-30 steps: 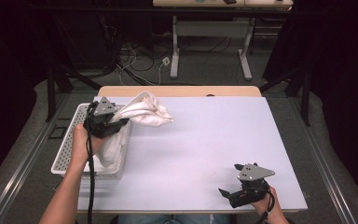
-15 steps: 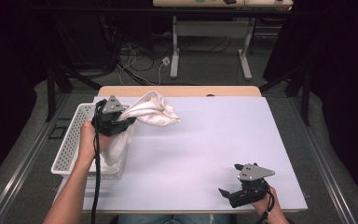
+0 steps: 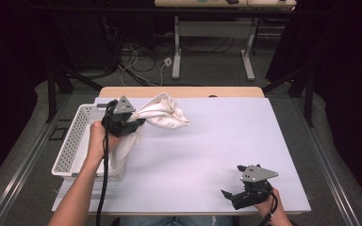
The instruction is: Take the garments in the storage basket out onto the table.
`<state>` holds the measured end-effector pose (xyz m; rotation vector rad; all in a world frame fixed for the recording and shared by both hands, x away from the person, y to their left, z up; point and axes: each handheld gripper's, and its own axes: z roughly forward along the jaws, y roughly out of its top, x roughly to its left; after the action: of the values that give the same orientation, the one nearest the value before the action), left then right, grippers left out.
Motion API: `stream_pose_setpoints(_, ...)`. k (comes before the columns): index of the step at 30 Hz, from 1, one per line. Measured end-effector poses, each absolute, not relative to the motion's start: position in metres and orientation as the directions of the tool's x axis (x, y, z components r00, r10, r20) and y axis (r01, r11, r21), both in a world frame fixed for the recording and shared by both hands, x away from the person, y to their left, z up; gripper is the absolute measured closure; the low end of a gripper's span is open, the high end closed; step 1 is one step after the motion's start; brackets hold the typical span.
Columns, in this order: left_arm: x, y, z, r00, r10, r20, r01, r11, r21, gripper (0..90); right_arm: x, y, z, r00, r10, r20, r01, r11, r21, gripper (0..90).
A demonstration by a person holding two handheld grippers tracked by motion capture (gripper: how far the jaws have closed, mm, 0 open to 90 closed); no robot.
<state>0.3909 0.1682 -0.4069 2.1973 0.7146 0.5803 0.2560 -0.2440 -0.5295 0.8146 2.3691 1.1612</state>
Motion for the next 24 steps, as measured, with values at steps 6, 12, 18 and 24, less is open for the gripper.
stream_pose_setpoints(6, 0.392, 0.161, -0.408, 0.750, 0.636, 0.182, 0.302, -0.574, 0.761, 74.5, 0.256, -0.244, -0.529, -0.761, 0.644, -0.078, 0.333, 0.491, 0.805, 0.1)
stream_pose_setpoints(12, 0.395, 0.155, -0.411, 0.755, 0.630, 0.181, 0.296, -0.575, 0.763, 74.5, 0.255, -0.244, -0.529, -0.758, 0.647, -0.080, 0.333, 0.490, 0.805, 0.1)
stream_pose_setpoints(18, 0.396, 0.149, -0.412, 0.762, 0.622, 0.182, 0.285, -0.574, 0.768, 74.5, 0.255, -0.244, -0.529, -0.757, 0.648, -0.080, 0.334, 0.489, 0.806, 0.1)
stream_pose_setpoints(24, 0.397, 0.140, -0.415, 0.776, 0.604, 0.181, 0.274, -0.582, 0.766, 74.5, 0.255, -0.244, -0.529, -0.755, 0.651, -0.083, 0.334, 0.490, 0.805, 0.1)
